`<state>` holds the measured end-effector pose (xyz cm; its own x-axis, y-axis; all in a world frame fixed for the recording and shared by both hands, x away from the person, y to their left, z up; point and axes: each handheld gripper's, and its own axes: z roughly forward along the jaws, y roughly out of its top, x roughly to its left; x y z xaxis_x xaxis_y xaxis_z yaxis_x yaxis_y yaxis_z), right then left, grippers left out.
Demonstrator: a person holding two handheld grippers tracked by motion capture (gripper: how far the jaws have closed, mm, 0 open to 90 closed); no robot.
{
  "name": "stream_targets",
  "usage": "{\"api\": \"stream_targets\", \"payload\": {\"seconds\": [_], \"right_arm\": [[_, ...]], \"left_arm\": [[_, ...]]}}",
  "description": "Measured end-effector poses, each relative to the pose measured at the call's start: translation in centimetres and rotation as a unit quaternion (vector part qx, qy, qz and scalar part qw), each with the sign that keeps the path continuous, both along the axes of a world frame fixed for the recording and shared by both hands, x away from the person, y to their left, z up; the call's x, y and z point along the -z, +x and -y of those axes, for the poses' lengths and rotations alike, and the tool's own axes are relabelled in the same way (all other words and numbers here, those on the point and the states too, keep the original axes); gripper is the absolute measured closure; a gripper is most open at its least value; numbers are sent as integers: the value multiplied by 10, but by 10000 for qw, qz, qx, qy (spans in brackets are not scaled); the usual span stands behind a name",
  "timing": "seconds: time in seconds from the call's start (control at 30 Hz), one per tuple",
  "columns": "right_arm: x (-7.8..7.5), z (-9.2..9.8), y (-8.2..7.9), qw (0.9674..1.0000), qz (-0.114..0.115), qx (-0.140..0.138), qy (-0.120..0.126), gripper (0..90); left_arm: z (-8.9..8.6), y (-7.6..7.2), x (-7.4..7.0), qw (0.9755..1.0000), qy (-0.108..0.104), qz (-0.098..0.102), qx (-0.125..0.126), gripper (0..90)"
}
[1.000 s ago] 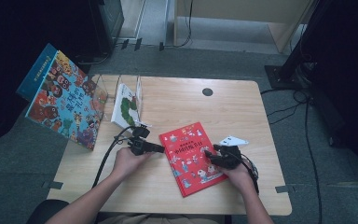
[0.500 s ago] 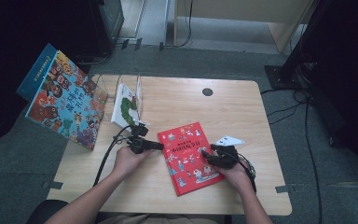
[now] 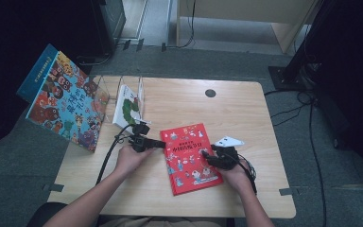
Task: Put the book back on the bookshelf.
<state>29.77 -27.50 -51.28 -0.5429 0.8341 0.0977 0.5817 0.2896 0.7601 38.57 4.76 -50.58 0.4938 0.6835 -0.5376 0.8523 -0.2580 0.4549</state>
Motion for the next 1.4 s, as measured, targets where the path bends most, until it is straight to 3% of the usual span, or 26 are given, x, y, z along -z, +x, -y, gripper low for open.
{"api": "stream_targets", "payload": {"seconds": [0.7,0.77,0.9,1.0,1.2,1.3,1.4], "right_arm": [[0,-5,9,9999,42,-99,15,515],[0,-3,10,9999,24,-100,42,523],[0,-3,10,9999,-21,-95,50,522],[-2,-2,9,9999,-13,-127,13,536],[-8,0,4,9998,77,-209,-22,680],[-7,2,4,9994,147,-268,-168,747],[-4,5,4,9994,90,-238,-225,790]], "left_arm": [[0,5,-4,9998,143,150,-5,676],[-1,3,-7,9995,171,260,-13,705],[-3,-3,-7,9999,90,112,5,721],[-6,-10,-8,9999,83,114,9,721],[-11,-27,-7,10000,-7,51,-52,730],[-10,-32,-7,10000,8,60,-21,734],[-12,-35,-7,10000,-30,40,-42,750]]}}
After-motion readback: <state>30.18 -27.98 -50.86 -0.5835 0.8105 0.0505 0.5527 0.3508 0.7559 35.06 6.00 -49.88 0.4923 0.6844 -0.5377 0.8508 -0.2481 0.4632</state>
